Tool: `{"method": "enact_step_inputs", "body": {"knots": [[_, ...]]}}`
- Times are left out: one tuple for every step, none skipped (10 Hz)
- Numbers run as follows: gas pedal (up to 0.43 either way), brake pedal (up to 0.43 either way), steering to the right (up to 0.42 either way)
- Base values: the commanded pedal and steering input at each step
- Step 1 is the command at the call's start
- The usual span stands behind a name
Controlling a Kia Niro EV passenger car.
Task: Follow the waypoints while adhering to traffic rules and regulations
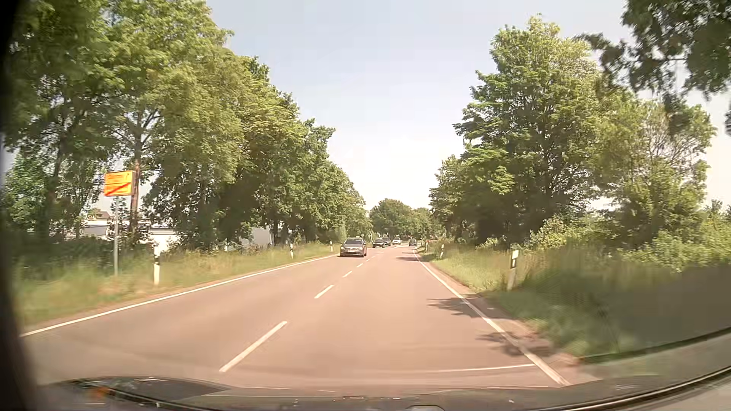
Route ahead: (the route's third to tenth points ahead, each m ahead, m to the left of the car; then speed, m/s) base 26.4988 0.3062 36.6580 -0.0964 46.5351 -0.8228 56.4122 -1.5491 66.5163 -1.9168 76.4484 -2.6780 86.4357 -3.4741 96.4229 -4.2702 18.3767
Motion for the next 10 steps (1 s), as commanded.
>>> {"method": "enact_step_inputs", "body": {"knots": [[0.299, 0.0, 0.003], [0.299, 0.0, 0.002], [0.299, 0.0, 0.002], [0.287, 0.0, 0.001], [0.287, 0.0, 0.001], [0.28, 0.0, 0.001], [0.26, 0.0, 0.002], [0.26, 0.0, 0.002], [0.248, 0.0, 0.002], [0.248, 0.0, 0.002]]}}
